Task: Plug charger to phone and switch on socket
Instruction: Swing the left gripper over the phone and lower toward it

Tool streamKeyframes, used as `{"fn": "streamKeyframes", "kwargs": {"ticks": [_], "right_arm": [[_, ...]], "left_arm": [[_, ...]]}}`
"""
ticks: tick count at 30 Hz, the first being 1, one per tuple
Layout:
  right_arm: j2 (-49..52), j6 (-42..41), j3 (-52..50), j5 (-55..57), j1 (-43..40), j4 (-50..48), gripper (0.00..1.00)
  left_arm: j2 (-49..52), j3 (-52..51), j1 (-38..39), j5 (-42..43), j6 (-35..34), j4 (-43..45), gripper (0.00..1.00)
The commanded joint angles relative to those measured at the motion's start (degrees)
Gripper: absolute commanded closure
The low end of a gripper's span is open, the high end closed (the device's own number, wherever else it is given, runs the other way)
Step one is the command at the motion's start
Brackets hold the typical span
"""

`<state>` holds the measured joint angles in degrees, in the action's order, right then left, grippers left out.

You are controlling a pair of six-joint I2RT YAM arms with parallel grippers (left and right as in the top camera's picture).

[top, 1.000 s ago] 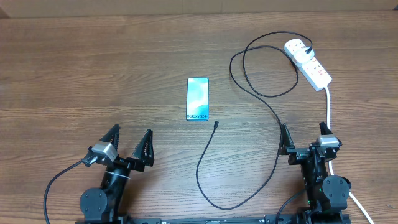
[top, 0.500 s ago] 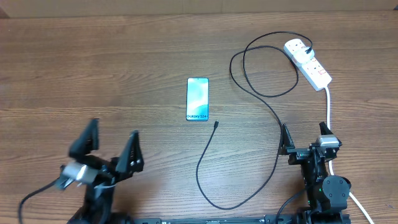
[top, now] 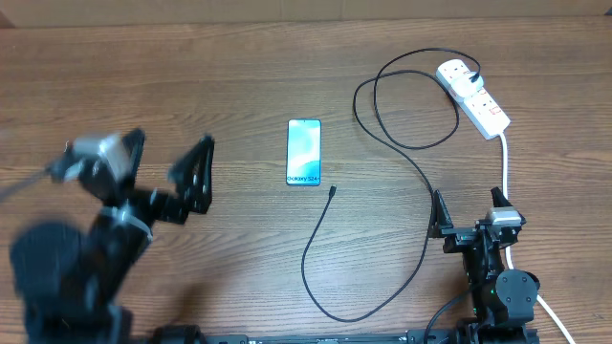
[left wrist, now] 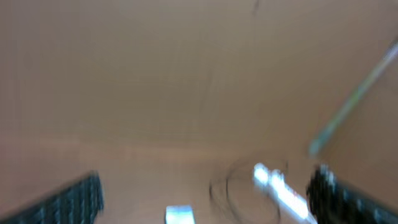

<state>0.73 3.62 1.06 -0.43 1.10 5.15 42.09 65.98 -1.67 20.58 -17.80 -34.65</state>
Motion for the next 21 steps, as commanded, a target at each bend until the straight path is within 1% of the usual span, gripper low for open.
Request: {"fn": "streamKeyframes", "kwargs": {"ticks": [1,3,5,6,8,9,10,13,16,18,21], "right_arm": [[-0.57,-0.22,-0.59,0.35,-0.37,-0.33,0.0],[-0.57,-0.22,-0.59,0.35,-0.37,-0.33,0.0],[-0.57,-0.22,-0.59,0.35,-0.37,-0.33,0.0],[-0.57,-0.22,-0.59,0.35,-0.37,-0.33,0.0],[-0.57,-0.22,-0.59,0.35,-0.37,-0.33,0.0],[-0.57,-0.22,-0.59,0.35,-0.37,-0.33,0.0],[-0.57,-0.22,-0.59,0.35,-0.37,-0.33,0.0],[-0.57,-0.22,-0.59,0.35,-0.37,-0.33,0.0],[-0.57,-0.22,-0.59,0.35,-0.37,-0.33,0.0],[-0.57,-0.22,-0.59,0.35,-0.37,-0.33,0.0],[-0.57,-0.22,-0.59,0.35,-0.37,-0.33,0.0]], "left_arm": [[11.02,13.75,-0.55,3.58,6.23,-12.0,0.0],[16.65,19.67,-0.55,8.92,5.95,-19.08,0.0],[20.48,22.34,-0.55,14.78,5.81,-23.43,0.0],[22.36,22.86,-0.55,18.51,5.86,-23.89,0.0],[24.79,22.97,-0.52,23.12,5.99,-23.45,0.0],[26.99,23.12,0.31,24.06,5.73,-23.21,0.0],[27.8,23.3,1.16,23.17,5.01,-23.34,0.0],[30.29,24.92,5.68,14.6,0.57,-25.44,0.0],[33.75,28.65,12.48,0.26,-1.53,-29.83,0.0],[36.94,32.39,16.9,-9.27,-4.22,-33.7,0.0],[43.19,39.5,21.99,-18.43,-8.09,-40.5,0.0]]}}
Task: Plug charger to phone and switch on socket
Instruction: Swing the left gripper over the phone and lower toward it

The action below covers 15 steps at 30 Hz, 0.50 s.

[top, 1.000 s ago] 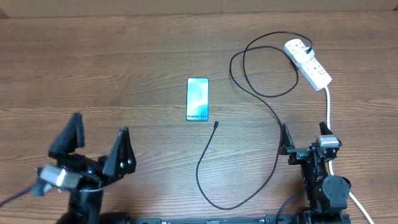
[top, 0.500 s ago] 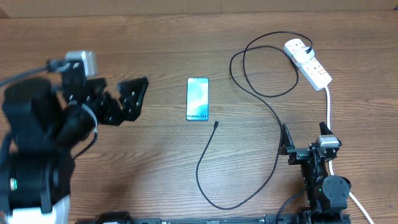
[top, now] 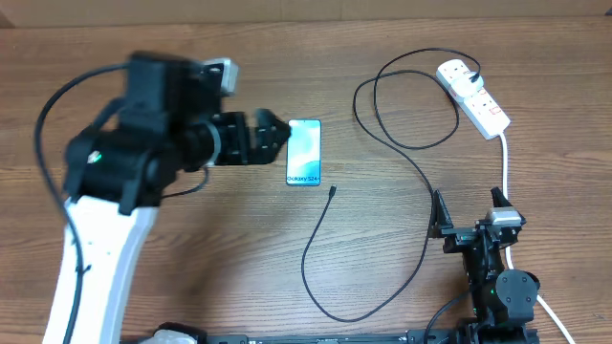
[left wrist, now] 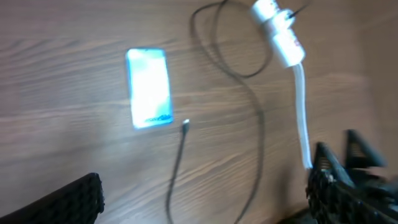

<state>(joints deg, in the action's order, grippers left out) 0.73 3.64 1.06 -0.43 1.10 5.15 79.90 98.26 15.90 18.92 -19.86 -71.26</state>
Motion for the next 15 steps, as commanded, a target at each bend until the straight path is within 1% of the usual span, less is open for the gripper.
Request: {"fn": "streamKeyframes", "kwargs": {"ticks": [1,4,6,8,13,15], "right_arm": [[-0.57,-0.24,-0.59,0.35,-0.37,-0.33,0.0],[-0.57,-0.24,-0.59,0.35,-0.37,-0.33,0.0],[-0.57,-0.24,-0.59,0.35,-0.37,-0.33,0.0],[-0.57,-0.24,-0.59,0.35,-0.37,-0.33,0.0],[-0.57,-0.24,-0.59,0.35,-0.37,-0.33,0.0],[-0.57,-0.24,-0.59,0.35,-0.37,-0.33,0.0]], "left_arm": [[7.98,10.05,5.66,-19.26,-6.99,-6.73,0.0],[15.39,17.03,7.87,-25.22,-8.61,-13.66,0.0],[18.99,19.23,8.63,-26.23,-9.11,-15.45,0.0],[21.75,19.54,9.27,-23.34,-9.11,-15.37,0.0],[27.32,19.54,9.53,-12.83,-9.11,-15.3,0.0],[29.2,19.52,9.55,-11.39,-9.11,-15.3,0.0]]}}
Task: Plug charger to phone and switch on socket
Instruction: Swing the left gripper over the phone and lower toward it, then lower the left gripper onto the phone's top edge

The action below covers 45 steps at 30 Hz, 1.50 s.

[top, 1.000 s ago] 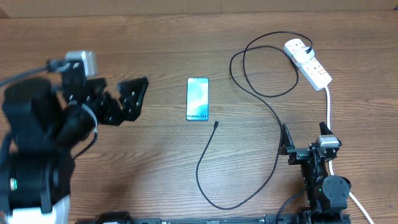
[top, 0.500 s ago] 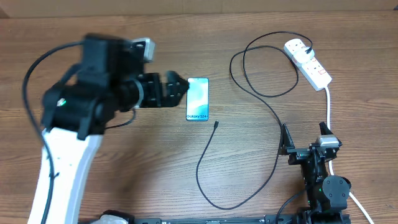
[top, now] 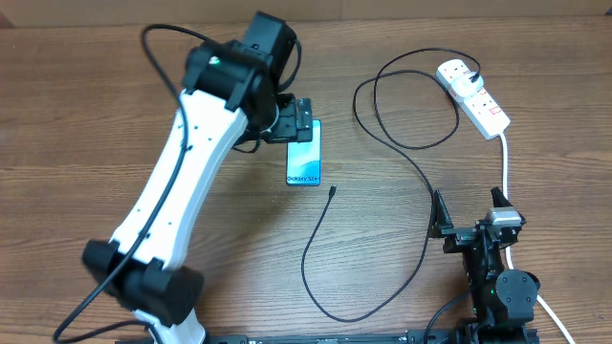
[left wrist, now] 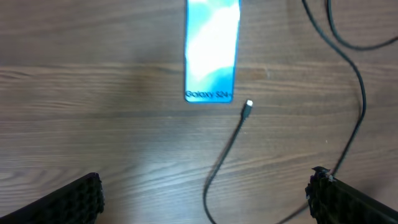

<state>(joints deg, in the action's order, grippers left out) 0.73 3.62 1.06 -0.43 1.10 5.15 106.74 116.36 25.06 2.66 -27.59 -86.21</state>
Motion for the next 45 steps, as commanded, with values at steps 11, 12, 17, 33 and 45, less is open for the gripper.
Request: {"fn": "streamKeyframes", "kwargs": {"ticks": [11,12,17,33,45], "right_arm": [[-0.57,-0.22,-0.59,0.35,-0.37,-0.33,0.0],[-0.57,-0.22,-0.59,0.35,-0.37,-0.33,0.0],[-0.57,-0.22,-0.59,0.35,-0.37,-0.33,0.0],[-0.57,-0.22,-0.59,0.35,-0.37,-0.33,0.0],[-0.57,-0.22,-0.59,0.35,-0.37,-0.33,0.0]], "left_arm": [[12.07,1.42,0.26,4.66,-1.38,5.97,0.0],[12.59,1.42,0.26,4.66,-1.38,6.62,0.0],[14.86,1.31,0.26,4.42,-1.36,9.77,0.0],[17.11,1.11,0.83,-0.31,-2.36,12.57,0.0],[21.62,1.11,3.06,-5.51,-3.04,15.02,0.0]]}}
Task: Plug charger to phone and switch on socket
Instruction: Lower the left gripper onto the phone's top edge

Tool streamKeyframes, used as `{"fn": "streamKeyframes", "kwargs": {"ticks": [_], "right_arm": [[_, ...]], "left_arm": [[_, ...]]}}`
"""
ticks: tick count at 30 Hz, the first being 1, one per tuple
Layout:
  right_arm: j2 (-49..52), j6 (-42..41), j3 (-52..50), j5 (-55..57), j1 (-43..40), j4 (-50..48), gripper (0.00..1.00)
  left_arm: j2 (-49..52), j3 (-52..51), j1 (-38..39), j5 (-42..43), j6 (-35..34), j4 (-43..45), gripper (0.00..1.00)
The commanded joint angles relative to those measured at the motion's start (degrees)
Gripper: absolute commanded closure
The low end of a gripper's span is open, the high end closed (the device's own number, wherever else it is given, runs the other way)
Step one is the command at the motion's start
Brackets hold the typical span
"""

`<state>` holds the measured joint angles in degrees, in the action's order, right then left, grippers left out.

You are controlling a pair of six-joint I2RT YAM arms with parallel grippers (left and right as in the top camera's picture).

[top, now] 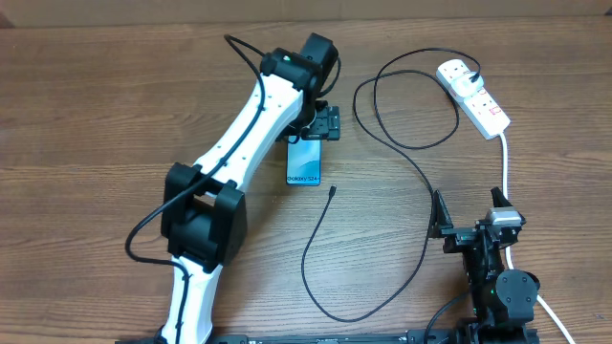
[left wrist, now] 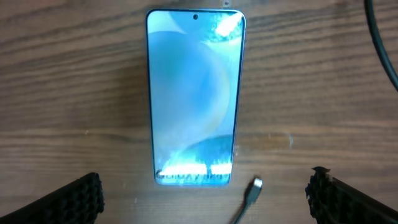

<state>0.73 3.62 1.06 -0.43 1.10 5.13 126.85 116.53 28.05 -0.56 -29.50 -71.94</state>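
Note:
The phone (left wrist: 194, 93) lies flat, screen lit, its lower edge towards the camera; in the overhead view the phone (top: 304, 164) is at mid-table. The charger's plug tip (left wrist: 253, 190) rests on the wood just right of that lower edge, apart from the phone. Its black cable (top: 421, 182) runs in loops to the white socket strip (top: 473, 96) at the far right. My left gripper (left wrist: 204, 190) hangs open above the phone, its fingers (left wrist: 68, 199) wide to either side, holding nothing. My right gripper (top: 469, 229) sits at the near right edge.
The cable loops (top: 382, 96) spread between the phone and the socket strip, and a long bend (top: 344, 311) lies near the front edge. The strip's white lead (top: 504, 162) runs down past the right arm. The wooden table (top: 115, 96) is bare at the left.
My left arm has reached further right and lower over the phone, which now fills the wrist view. The phone, plug tip and cable lie where they were. The right arm is unmoved.
My left arm was first low at the near left of the table, its view blurred. Then it was left of the phone, then over the phone's top edge, always open. Now it hangs close above the phone. Nothing was gripped or shifted.

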Motion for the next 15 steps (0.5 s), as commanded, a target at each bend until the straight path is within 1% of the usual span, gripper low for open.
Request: {"fn": "streamKeyframes", "kwargs": {"ticks": [1,4,8,15], "right_arm": [[-0.57,-0.22,-0.59,0.35,-0.37,-0.31,0.0],[-0.57,-0.22,-0.59,0.35,-0.37,-0.31,0.0],[-0.57,-0.22,-0.59,0.35,-0.37,-0.31,0.0],[-0.57,-0.22,-0.59,0.35,-0.37,-0.31,0.0]], "left_arm": [[1.92,0.94,0.07,-2.91,-2.03,0.96,0.0],[2.97,0.94,0.07,-4.9,-4.74,1.27,0.0],[4.61,0.94,0.09,-5.62,-4.81,1.55,0.0],[4.83,0.94,0.09,-4.35,-4.81,3.17,0.0]]}}
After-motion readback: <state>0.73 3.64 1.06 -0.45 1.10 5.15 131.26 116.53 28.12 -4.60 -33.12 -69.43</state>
